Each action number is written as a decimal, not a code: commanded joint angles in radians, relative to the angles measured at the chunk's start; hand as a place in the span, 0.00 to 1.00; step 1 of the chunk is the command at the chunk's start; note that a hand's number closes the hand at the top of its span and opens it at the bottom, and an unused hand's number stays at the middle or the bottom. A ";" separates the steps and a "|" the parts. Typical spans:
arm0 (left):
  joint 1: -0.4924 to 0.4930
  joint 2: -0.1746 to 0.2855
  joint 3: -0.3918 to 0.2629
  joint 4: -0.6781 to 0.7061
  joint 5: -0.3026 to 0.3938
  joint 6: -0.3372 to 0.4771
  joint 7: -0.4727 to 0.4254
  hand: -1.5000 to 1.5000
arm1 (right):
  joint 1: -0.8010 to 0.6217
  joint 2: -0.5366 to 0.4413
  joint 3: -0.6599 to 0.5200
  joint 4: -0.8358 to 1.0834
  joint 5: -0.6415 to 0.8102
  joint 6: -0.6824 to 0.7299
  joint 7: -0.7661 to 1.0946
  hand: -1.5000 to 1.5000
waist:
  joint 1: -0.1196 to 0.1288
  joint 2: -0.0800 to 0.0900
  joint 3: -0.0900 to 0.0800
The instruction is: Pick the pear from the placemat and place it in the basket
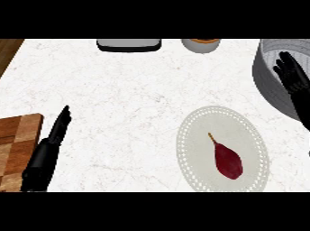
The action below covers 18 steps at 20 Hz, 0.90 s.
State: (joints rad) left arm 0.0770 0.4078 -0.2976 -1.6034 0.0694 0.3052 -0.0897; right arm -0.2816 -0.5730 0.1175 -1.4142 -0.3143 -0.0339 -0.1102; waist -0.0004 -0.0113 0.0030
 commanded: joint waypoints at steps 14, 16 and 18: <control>0.073 -0.023 0.070 0.189 0.216 -0.110 0.301 0.50 | 0.120 0.224 0.361 -0.385 -0.118 0.506 -0.155 0.00 | -0.011 0.008 -0.003; 0.063 -0.056 0.058 0.213 0.196 -0.079 0.287 0.50 | 0.087 0.149 0.314 -0.416 -0.060 0.483 -0.109 0.00 | -0.020 0.007 -0.004; 0.099 -0.054 0.054 0.159 0.204 -0.063 0.313 0.50 | 0.055 0.054 0.226 -0.438 0.055 0.433 -0.104 0.00 | -0.037 -0.002 -0.004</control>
State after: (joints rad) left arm 0.1518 0.3781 -0.2365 -1.4696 0.2652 0.2217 0.1831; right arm -0.2180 -0.4043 0.4152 -1.7797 -0.3890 0.4425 -0.2408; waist -0.0113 -0.0105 0.0098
